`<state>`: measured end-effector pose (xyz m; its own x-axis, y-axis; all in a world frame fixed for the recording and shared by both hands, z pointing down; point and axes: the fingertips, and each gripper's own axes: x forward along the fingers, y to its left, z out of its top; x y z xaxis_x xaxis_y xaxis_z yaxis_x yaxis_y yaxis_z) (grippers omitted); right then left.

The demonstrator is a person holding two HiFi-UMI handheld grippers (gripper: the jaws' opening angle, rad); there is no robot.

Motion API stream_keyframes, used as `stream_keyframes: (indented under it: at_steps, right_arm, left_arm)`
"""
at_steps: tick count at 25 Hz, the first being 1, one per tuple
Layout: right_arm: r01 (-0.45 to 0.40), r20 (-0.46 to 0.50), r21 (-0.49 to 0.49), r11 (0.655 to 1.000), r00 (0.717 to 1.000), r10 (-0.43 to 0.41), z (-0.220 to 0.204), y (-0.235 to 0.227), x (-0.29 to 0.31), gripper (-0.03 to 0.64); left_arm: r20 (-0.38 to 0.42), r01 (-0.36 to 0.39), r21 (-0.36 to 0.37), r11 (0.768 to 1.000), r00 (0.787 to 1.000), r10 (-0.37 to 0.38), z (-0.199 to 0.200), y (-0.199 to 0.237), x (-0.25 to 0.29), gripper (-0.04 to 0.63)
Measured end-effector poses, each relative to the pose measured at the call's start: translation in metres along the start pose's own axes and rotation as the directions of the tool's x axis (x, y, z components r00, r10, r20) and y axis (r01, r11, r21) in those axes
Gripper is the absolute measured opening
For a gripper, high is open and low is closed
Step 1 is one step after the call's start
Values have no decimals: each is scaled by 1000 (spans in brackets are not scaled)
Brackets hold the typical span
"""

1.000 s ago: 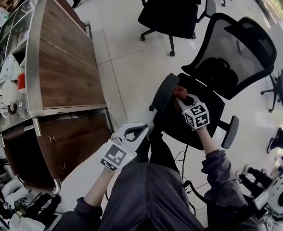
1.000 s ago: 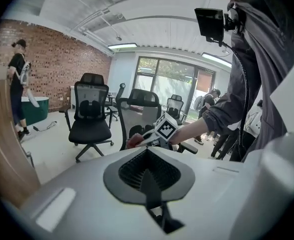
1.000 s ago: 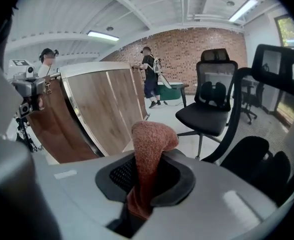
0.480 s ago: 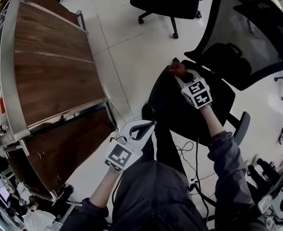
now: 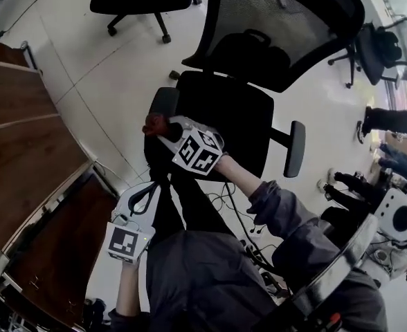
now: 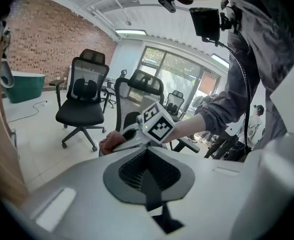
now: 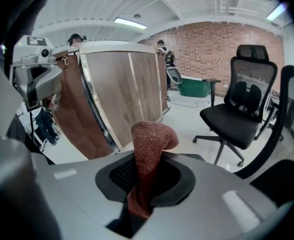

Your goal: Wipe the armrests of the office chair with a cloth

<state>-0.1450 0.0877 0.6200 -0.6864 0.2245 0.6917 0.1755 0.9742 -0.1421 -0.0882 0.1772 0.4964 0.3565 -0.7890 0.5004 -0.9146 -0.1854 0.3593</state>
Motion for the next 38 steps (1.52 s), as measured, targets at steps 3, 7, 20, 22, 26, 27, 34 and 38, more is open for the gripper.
stream_keyframes:
  at_steps: [3,7,20,22,26,27,34,38]
  right_arm:
    - [-68,-4,4,998,998,68,-4,43,0,55]
    - [-129,-11,-4,992,992,129,-2,70,0,55]
    - [100,-45,36,994,994,-98,1,-73,12,55]
    - [124,-51,49,991,991,-122,-1,-89,16,55]
    - [137,-55,63,989,990,-133,-1,-91,20,55]
    - [131,-52,61,990,990,-128,0,-85,20,55]
    - [15,-33,23,1000,999,-14,3,15,8,55]
    - [-73,-31,23,997,997,73,-1,76,2,55]
  left_arm:
    - [7,14,-5,1000,1000,-14,4,7,-4,15]
    - [4,17,3,1000,1000,-17,0,20,-7,15]
    - [-8,19,7,1000,1000,-19,-7,40,-18,15]
    - [-10,21,2,1000,1000,-21,-10,41,-20,15]
    - [-11,21,-3,1000,1000,-21,-15,47,-24,15]
    - [-11,22,-3,1000,1000,-22,-15,48,-25,15]
    - [-10,31,-5,1000,999,-31,-16,52,-27,15]
    - [-7,38,-4,999,999,-38,-15,55,-28,15]
